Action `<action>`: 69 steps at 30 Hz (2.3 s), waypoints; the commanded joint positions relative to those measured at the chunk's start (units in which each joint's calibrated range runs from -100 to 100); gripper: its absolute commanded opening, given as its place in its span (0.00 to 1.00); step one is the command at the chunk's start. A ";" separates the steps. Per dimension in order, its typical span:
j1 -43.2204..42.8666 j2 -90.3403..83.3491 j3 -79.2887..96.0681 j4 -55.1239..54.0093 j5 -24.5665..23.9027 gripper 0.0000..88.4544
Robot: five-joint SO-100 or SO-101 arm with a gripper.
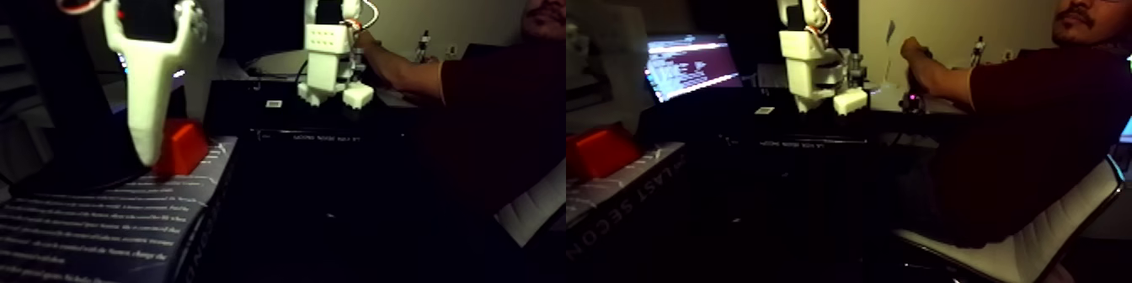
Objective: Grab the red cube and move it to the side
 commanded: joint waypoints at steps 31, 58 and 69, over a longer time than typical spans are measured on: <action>-26.98 -61.90 30.70 6.33 -13.49 0.03; -31.89 -106.44 77.95 0.75 -17.86 0.01; -31.23 -106.35 77.95 0.50 -17.86 0.01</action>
